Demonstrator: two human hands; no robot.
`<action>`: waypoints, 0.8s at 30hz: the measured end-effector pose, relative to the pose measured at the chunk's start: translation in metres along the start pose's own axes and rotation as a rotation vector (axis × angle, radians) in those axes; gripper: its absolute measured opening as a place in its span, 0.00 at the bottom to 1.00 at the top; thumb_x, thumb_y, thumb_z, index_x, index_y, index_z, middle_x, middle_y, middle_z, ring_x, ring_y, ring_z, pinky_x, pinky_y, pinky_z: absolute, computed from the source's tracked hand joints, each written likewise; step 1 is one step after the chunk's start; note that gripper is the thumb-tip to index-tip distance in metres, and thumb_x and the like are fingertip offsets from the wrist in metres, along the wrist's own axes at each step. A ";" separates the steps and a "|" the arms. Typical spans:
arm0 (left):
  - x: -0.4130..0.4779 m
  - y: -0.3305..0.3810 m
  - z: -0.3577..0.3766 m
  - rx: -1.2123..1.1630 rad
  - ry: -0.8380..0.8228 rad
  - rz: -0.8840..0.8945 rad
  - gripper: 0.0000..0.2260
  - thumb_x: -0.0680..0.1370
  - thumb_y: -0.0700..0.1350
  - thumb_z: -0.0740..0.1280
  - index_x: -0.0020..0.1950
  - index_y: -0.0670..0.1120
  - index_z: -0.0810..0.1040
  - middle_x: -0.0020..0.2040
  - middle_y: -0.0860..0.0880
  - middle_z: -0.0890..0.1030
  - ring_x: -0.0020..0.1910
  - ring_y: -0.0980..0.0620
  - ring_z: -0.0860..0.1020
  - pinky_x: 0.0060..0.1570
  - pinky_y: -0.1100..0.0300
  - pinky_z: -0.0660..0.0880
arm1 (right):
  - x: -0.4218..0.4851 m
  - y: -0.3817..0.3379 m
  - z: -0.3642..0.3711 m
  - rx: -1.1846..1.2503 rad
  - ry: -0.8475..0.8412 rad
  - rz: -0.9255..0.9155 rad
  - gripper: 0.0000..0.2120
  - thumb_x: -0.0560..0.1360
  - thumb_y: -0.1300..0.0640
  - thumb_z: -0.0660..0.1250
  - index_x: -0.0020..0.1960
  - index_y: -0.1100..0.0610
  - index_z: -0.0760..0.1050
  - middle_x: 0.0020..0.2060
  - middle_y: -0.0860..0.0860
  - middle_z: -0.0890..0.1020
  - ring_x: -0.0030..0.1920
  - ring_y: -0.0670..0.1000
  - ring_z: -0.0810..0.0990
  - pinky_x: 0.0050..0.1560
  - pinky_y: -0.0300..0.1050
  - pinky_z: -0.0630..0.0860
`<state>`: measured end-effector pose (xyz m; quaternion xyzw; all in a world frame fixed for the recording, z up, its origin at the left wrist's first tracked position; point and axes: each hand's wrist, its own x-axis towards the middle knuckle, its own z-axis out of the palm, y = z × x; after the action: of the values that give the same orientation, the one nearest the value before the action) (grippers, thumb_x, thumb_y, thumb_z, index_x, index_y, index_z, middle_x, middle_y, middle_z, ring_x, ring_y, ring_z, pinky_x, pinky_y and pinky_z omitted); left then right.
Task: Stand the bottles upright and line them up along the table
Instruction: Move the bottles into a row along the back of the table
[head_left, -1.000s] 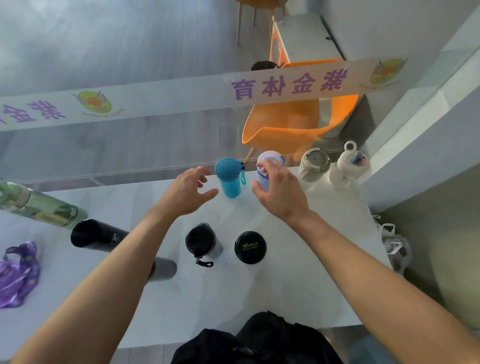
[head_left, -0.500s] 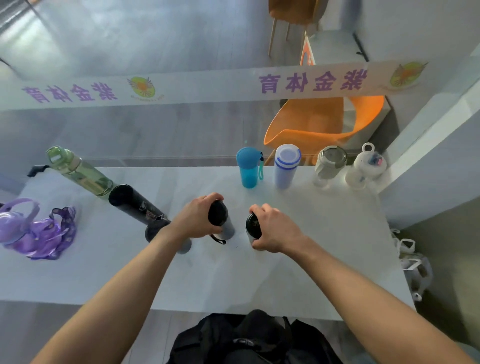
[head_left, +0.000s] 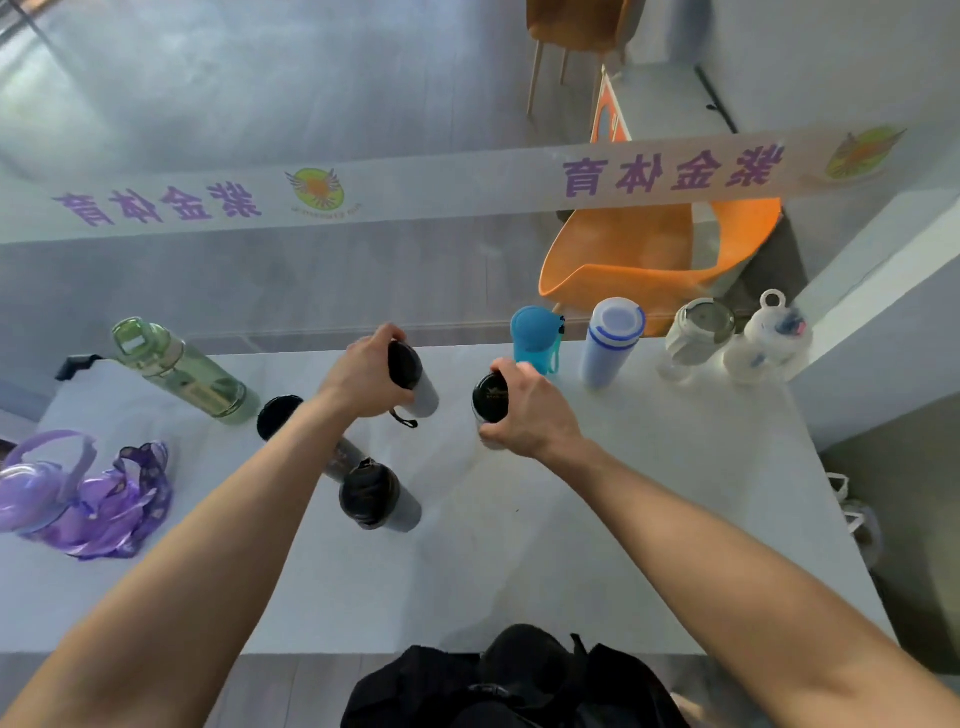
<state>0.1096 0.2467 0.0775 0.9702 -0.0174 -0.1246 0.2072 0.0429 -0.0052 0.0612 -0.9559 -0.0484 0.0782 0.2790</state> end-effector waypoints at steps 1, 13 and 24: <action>0.008 -0.006 -0.007 0.003 -0.005 0.005 0.35 0.66 0.46 0.82 0.70 0.53 0.71 0.59 0.48 0.80 0.56 0.42 0.77 0.49 0.49 0.79 | 0.010 -0.010 0.002 0.018 0.011 0.010 0.36 0.67 0.45 0.81 0.70 0.50 0.71 0.58 0.53 0.77 0.57 0.57 0.79 0.56 0.53 0.82; 0.077 -0.069 -0.044 0.049 -0.105 0.018 0.36 0.67 0.44 0.82 0.71 0.51 0.70 0.57 0.46 0.79 0.55 0.42 0.77 0.45 0.53 0.74 | 0.111 -0.063 0.030 0.054 0.113 0.130 0.40 0.66 0.44 0.79 0.76 0.49 0.72 0.62 0.55 0.80 0.60 0.58 0.82 0.60 0.52 0.81; 0.100 -0.088 -0.035 0.059 -0.176 0.041 0.37 0.67 0.47 0.83 0.71 0.53 0.69 0.57 0.46 0.77 0.54 0.42 0.77 0.49 0.48 0.82 | 0.135 -0.064 0.050 0.067 0.143 0.217 0.37 0.69 0.47 0.82 0.73 0.49 0.72 0.62 0.53 0.79 0.61 0.58 0.81 0.63 0.50 0.77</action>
<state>0.2130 0.3324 0.0489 0.9606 -0.0590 -0.2047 0.1787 0.1641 0.0933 0.0377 -0.9488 0.0779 0.0412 0.3034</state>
